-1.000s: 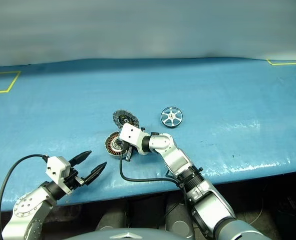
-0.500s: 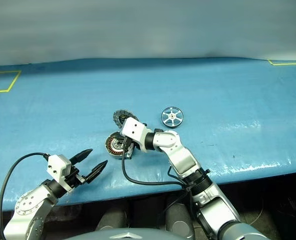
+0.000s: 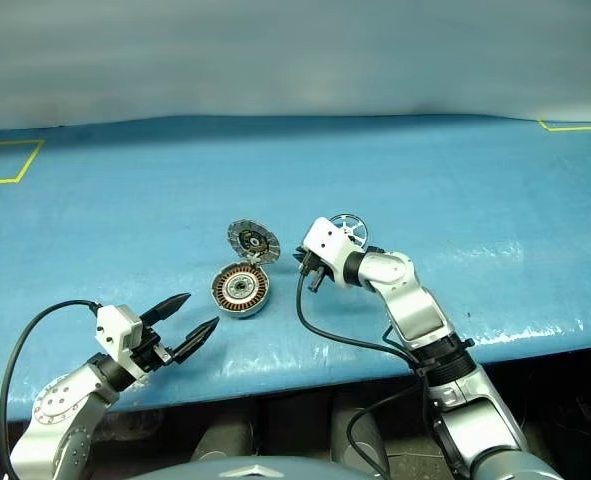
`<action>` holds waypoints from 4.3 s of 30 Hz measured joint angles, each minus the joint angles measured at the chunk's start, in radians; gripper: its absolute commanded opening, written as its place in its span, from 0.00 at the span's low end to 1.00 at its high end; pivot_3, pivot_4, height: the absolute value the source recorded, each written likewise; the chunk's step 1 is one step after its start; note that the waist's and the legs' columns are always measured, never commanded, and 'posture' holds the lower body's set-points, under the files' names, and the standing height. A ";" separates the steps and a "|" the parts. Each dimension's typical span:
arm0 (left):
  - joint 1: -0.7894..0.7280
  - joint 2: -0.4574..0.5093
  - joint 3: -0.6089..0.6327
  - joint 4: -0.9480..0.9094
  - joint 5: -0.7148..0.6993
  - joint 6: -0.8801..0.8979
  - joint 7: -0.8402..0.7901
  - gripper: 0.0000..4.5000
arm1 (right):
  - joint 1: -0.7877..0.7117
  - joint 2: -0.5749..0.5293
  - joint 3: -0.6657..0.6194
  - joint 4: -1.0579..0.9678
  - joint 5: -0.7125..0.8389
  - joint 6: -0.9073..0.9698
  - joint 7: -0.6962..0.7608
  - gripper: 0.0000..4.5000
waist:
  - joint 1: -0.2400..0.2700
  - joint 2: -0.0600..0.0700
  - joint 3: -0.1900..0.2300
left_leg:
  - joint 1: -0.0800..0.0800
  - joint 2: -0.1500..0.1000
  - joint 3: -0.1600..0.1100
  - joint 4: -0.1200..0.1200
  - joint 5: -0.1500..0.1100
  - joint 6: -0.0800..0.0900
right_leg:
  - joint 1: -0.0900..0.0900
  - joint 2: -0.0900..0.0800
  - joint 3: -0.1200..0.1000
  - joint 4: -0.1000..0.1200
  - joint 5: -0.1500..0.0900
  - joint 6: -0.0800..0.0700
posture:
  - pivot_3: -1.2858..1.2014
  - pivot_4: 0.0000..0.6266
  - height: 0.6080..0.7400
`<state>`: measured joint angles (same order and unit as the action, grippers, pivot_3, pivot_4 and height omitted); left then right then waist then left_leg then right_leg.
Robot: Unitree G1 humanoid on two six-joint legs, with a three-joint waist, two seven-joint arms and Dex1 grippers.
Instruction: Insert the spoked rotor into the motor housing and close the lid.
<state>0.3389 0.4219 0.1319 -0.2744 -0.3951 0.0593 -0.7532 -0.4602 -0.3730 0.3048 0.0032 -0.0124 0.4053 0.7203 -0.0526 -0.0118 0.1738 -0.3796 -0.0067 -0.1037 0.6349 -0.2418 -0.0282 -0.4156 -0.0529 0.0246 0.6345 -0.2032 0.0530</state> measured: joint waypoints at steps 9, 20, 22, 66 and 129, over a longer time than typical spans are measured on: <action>0.001 -0.004 -0.003 0.001 0.000 0.000 0.000 0.92 | -0.052 -0.012 -0.034 0.108 -0.083 -0.002 -0.139 0.49 | 0.002 0.000 0.000 | 0.000 0.000 0.001 -0.004 0.000 0.000 | 0.001 0.000 0.000 -0.005 0.001 0.001 | 0.52 0.24 1.00; 0.022 -0.006 -0.003 0.001 0.000 0.000 0.001 0.92 | -0.067 -0.051 -0.132 0.114 -0.079 0.072 -0.184 0.49 | 0.006 0.000 0.000 | 0.000 0.000 0.001 -0.004 0.000 0.000 | 0.001 0.000 0.000 -0.006 0.001 0.001 | 0.52 0.24 1.00; 0.021 -0.006 -0.004 0.001 0.000 0.000 0.001 0.92 | -0.058 -0.051 -0.133 0.105 -0.077 0.092 -0.183 0.49 | 0.005 0.000 0.000 | 0.000 0.000 0.001 -0.004 0.000 0.000 | 0.001 0.000 0.000 -0.006 0.001 0.001 | 0.52 0.24 1.00; 0.034 -0.006 -0.017 0.037 0.031 -0.009 0.009 0.92 | -0.006 0.013 -0.166 0.079 -0.014 0.217 -0.221 0.49 | 0.008 0.000 -0.001 | 0.002 0.000 0.001 -0.003 0.000 0.000 | 0.003 0.000 0.000 -0.006 0.001 0.002 | 0.52 0.24 1.00; 0.011 -0.010 -0.053 0.056 0.017 -0.047 -0.013 0.92 | 0.150 -0.177 -0.199 -0.065 0.316 0.254 0.246 0.26 | 0.014 0.000 -0.004 | 0.001 0.000 0.001 0.002 0.000 0.001 | 0.005 0.000 0.001 -0.004 0.002 0.003 | 0.52 0.24 1.00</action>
<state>0.3498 0.4120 0.0786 -0.2183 -0.3780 0.0127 -0.7663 -0.3106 -0.5500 0.1054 -0.0619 0.3034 0.6592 0.9661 -0.0383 -0.0119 0.1699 -0.3785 -0.0068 -0.1024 0.6368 -0.2419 -0.0273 -0.4109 -0.0530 0.0251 0.6300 -0.2010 0.0558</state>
